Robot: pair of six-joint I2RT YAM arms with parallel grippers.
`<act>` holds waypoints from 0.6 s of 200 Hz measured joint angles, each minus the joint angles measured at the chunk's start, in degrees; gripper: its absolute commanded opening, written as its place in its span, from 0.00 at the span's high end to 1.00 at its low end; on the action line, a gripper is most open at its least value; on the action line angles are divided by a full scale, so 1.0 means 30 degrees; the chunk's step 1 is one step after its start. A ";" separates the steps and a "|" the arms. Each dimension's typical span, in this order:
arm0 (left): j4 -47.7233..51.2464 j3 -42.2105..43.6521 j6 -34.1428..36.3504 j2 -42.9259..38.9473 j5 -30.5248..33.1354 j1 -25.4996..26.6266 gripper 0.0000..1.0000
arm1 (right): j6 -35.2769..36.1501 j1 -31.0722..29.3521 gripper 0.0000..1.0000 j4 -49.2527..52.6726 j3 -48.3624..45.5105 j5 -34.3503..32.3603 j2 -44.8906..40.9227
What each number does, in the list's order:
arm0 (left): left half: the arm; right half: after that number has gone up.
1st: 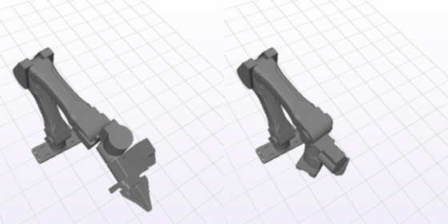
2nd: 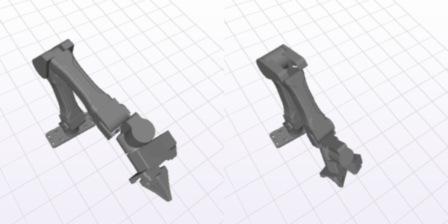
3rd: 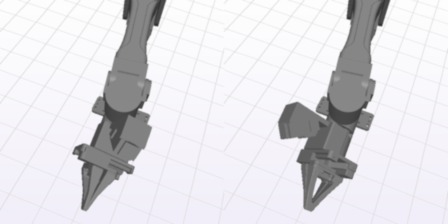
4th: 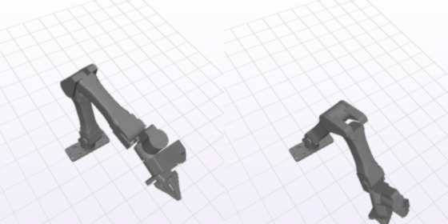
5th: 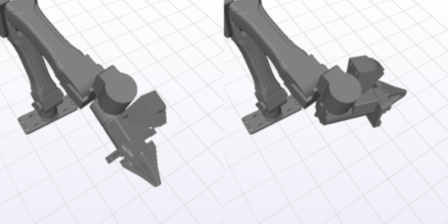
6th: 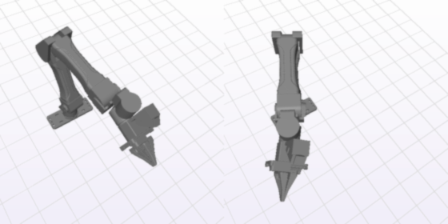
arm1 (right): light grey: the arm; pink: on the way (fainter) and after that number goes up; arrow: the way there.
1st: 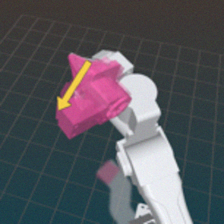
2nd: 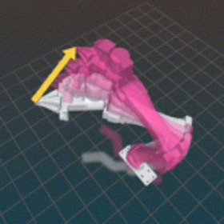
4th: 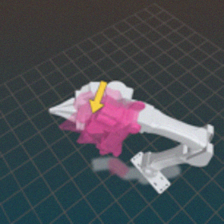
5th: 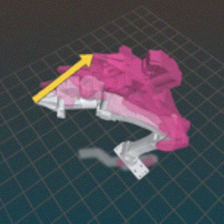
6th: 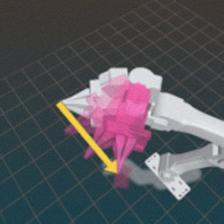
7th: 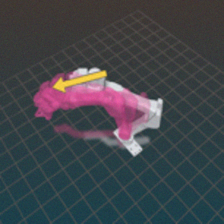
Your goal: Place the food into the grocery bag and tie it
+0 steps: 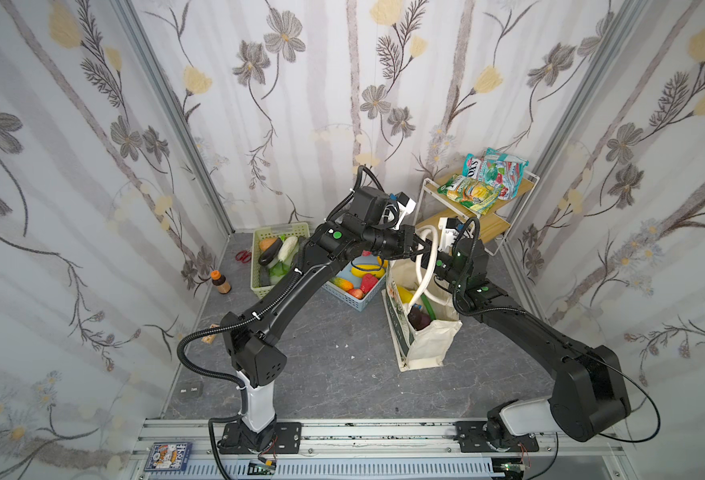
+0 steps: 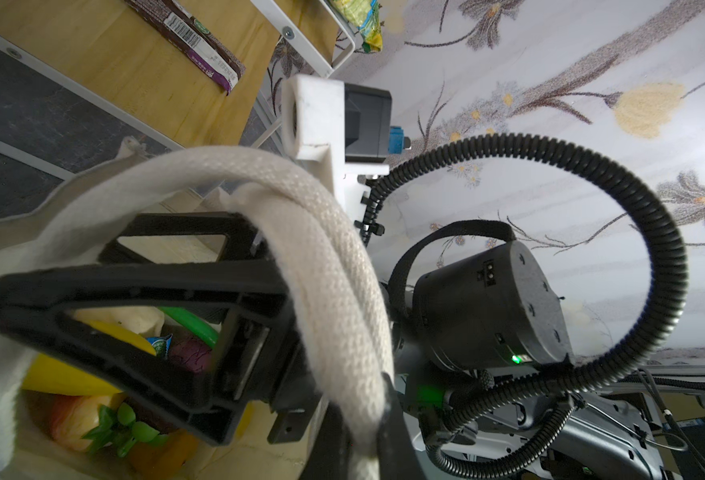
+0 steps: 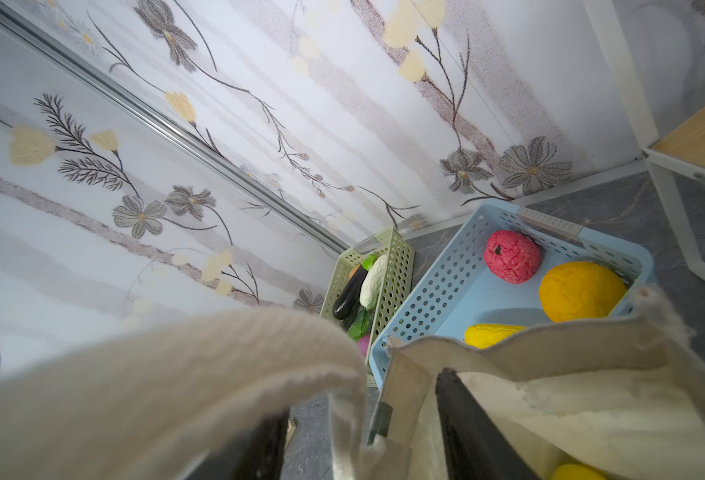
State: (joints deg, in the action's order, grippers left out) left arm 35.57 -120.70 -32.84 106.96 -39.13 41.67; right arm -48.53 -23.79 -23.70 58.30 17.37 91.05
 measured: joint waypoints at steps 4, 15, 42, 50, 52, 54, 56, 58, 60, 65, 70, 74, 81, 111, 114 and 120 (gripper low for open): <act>0.0000 0.0044 0.0000 -0.0022 -0.0007 0.0000 1.00 | -0.0197 -0.0066 0.55 -0.0270 0.0022 -0.0058 0.0160; 0.0000 0.0168 0.0007 -0.0095 -0.0015 0.0000 1.00 | -0.0576 -0.0160 0.66 -0.0750 0.0029 -0.0124 0.0525; -0.0087 0.0911 0.0007 -0.0678 0.0313 -0.0211 1.00 | -0.1166 -0.0168 0.86 -0.0867 0.0000 -0.0430 0.0699; -0.0197 0.1384 -0.0036 -0.0991 0.0510 -0.0379 1.00 | -0.1268 -0.0168 0.89 -0.0860 -0.0073 -0.0437 0.0510; -0.0240 0.1530 -0.0066 -0.1078 0.0583 -0.0437 1.00 | -0.1297 -0.0168 0.89 -0.0823 -0.0087 -0.0444 0.0452; -0.0255 0.1661 -0.0066 -0.1166 0.0678 -0.0503 1.00 | -0.1304 -0.0168 0.90 -0.0787 -0.0102 -0.0459 0.0386; -0.0299 0.1800 -0.0073 -0.1246 0.0765 -0.0583 1.00 | -0.1290 -0.0168 0.91 -0.0707 -0.0124 -0.0466 0.0277; -0.0350 0.1931 -0.0080 -0.1326 0.0889 -0.0648 1.00 | -0.1260 -0.0175 0.92 -0.0634 -0.0138 -0.0495 0.0168; -0.0357 0.2047 -0.0117 -0.1406 0.1027 -0.0721 1.00 | -0.1260 -0.0182 0.92 -0.0554 -0.0160 -0.0495 0.0051; -0.0474 0.2346 -0.0204 -0.1574 0.1304 -0.0925 1.00 | -0.1217 -0.0182 0.93 -0.0393 -0.0211 -0.0495 -0.0240; -0.0532 0.2572 -0.0248 -0.1705 0.1523 -0.1115 1.00 | -0.1137 -0.0168 0.96 -0.0270 -0.0277 -0.0474 -0.0568; -0.0590 0.2747 -0.0306 -0.1807 0.1676 -0.1275 1.00 | -0.1078 -0.0153 0.97 -0.0168 -0.0328 -0.0474 -0.0845; -0.0656 0.2958 -0.0357 -0.1909 0.1829 -0.1494 1.00 | -0.0940 -0.0109 0.98 0.0015 -0.0401 -0.0430 -0.1275; -0.0962 0.3891 -0.0401 -0.2229 0.2980 -0.2004 1.00 | -0.0408 0.0066 1.00 0.1151 -0.0568 0.0729 -0.2178; -0.0976 0.3993 -0.0401 -0.2259 0.3067 -0.2033 1.00 | -0.0372 0.0095 1.00 0.1311 -0.0568 0.0874 -0.2222; -0.1027 0.4189 -0.0401 -0.2295 0.3220 -0.2084 1.00 | -0.0168 0.0153 1.00 0.1566 -0.0568 0.1209 -0.2280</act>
State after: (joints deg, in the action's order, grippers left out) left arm 32.49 -108.14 -34.04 100.07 -29.47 35.42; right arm -49.04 -23.33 -19.00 56.60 20.99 84.20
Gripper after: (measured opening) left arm 0.083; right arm 0.077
